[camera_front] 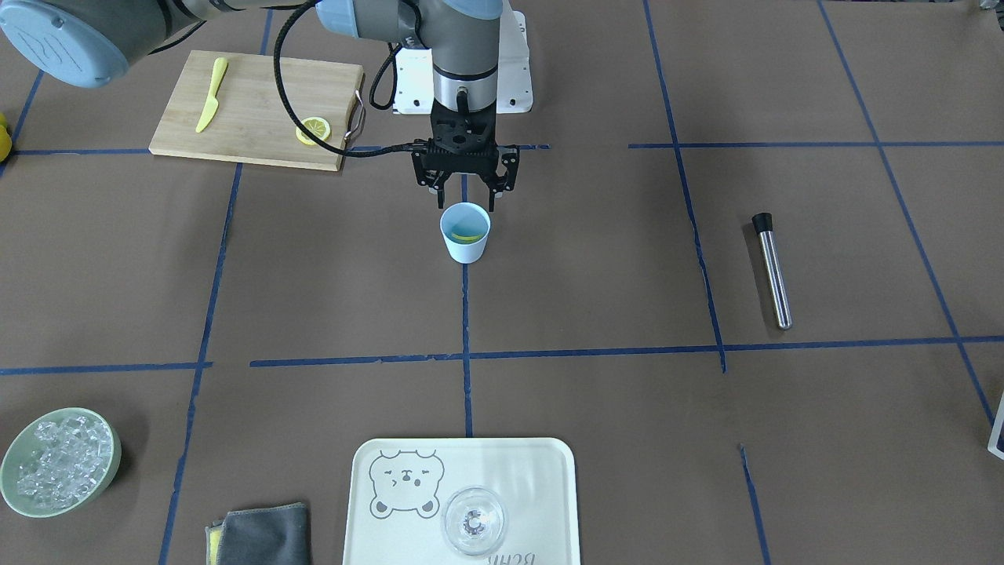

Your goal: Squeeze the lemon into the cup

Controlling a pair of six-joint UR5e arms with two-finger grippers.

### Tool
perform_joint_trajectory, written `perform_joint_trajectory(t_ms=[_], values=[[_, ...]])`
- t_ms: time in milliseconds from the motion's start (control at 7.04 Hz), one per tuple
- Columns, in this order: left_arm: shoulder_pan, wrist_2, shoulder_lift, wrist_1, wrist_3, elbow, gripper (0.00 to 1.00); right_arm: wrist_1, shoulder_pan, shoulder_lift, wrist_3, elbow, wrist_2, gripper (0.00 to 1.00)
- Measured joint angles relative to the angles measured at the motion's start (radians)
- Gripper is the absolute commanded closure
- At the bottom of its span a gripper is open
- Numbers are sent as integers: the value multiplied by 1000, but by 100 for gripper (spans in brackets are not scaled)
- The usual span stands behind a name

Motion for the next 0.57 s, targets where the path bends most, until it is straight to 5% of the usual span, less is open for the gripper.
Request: perform_joint_trajectory(t_ms=[569], values=[[10,8,-14,-2,-3,0,0,-2,147,-145,-260,178,176,0]])
